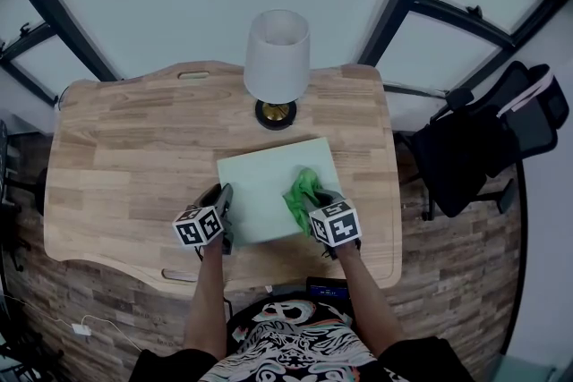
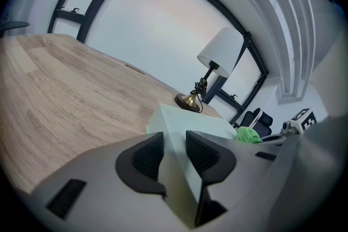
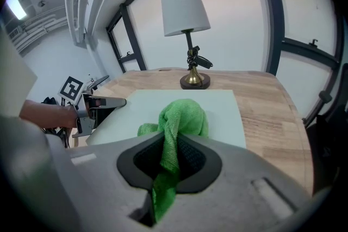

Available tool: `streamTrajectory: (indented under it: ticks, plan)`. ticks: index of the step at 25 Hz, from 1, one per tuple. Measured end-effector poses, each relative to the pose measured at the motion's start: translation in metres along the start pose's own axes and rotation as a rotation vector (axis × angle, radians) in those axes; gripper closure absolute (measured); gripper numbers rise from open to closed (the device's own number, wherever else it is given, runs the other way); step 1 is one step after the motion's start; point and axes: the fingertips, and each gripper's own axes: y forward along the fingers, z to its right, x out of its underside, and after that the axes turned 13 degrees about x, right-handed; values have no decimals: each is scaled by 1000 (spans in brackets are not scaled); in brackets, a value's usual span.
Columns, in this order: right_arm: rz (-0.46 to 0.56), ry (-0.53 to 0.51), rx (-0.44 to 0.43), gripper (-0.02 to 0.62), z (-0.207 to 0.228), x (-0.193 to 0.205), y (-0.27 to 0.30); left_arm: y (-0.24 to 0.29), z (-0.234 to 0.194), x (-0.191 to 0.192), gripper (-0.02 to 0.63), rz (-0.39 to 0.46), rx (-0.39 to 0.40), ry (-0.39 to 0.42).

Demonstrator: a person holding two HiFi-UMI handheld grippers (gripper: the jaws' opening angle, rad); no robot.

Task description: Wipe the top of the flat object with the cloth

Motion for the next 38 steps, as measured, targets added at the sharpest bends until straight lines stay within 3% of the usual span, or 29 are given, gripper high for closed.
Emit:
streamTrajectory:
  ticks: [20,38]
  plan:
    - [35,64,78,558,42,14,-15,0,0,0,479,-1,-1,3]
    - [15,16,80,558,41,-2,-6,-1,4,0,480,-17,-3,27]
